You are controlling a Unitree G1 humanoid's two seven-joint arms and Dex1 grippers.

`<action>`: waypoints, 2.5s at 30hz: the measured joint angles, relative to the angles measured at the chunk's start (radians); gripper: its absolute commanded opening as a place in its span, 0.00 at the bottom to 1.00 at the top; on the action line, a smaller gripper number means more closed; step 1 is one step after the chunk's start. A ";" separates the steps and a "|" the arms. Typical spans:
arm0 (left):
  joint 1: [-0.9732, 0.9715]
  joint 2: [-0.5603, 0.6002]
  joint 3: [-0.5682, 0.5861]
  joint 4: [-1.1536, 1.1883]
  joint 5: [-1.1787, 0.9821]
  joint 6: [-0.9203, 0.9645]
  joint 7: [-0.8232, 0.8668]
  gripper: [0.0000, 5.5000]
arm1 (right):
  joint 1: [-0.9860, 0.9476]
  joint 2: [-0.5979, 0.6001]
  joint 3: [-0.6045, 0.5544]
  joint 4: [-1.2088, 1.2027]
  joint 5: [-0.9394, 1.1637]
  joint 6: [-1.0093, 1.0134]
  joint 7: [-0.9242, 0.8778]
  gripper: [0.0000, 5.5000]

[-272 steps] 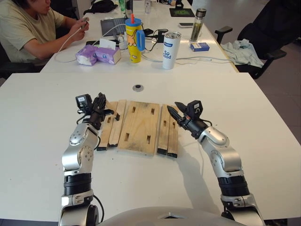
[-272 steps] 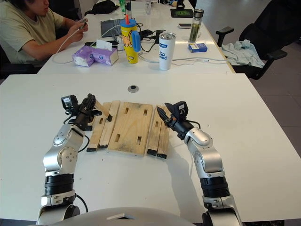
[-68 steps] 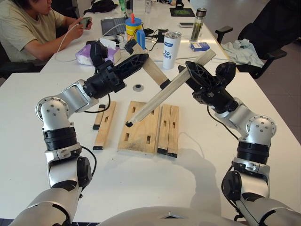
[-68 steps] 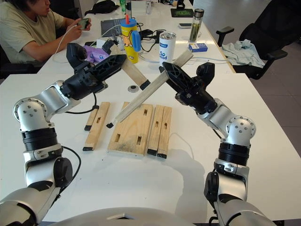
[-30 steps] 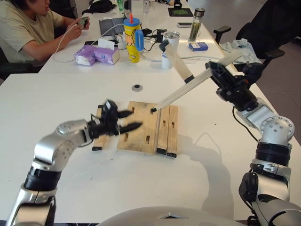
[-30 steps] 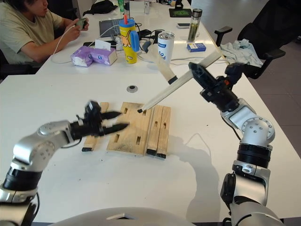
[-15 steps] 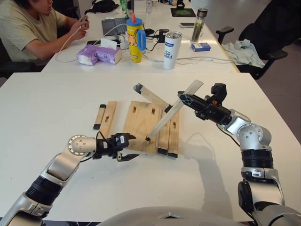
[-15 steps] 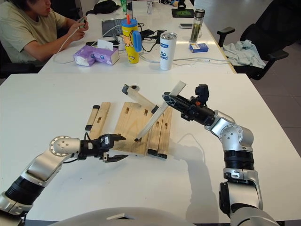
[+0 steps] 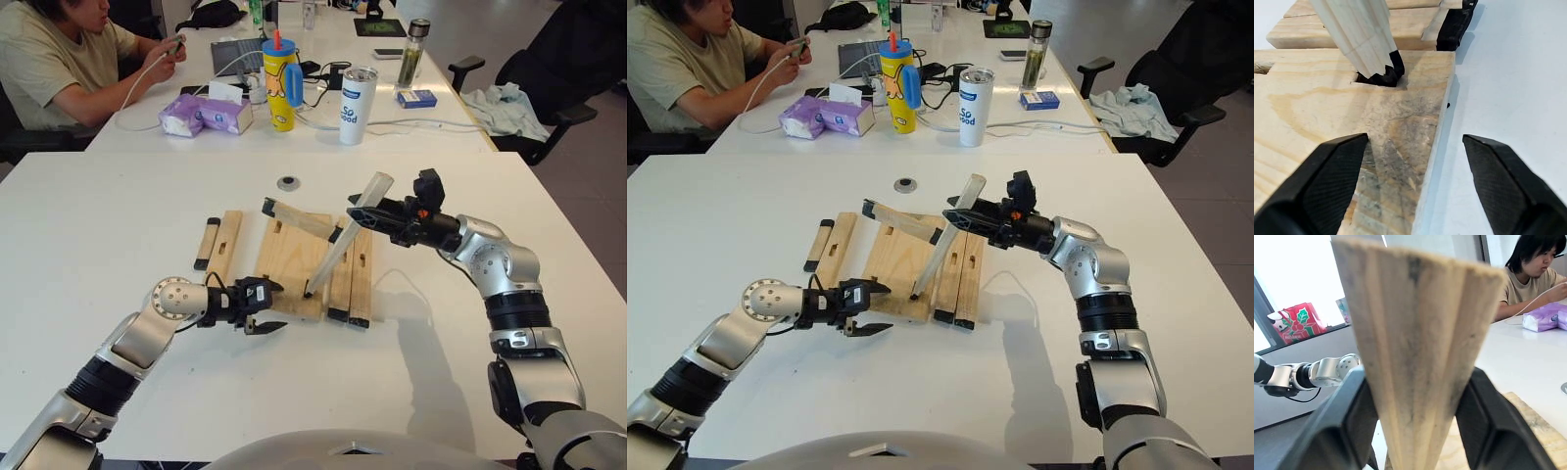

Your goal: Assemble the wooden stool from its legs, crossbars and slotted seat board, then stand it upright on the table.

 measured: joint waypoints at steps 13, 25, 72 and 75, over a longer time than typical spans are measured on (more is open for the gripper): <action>0.010 -0.037 -0.007 -0.009 0.008 0.058 0.068 0.65 | 0.067 0.001 0.146 -0.233 -0.196 -0.222 -0.029 0.37; 0.076 -0.147 0.019 -0.054 -0.014 0.216 0.219 0.65 | 0.131 -0.016 0.210 -0.256 -0.336 -0.326 -0.172 0.56; 0.086 -0.191 0.055 -0.076 0.027 0.330 0.371 0.65 | 0.406 0.381 -0.173 -0.835 -0.141 1.150 -1.156 0.56; 0.087 -0.200 0.053 -0.085 0.030 0.350 0.384 0.65 | 0.390 0.366 -0.151 -0.823 -0.158 1.151 -1.157 0.56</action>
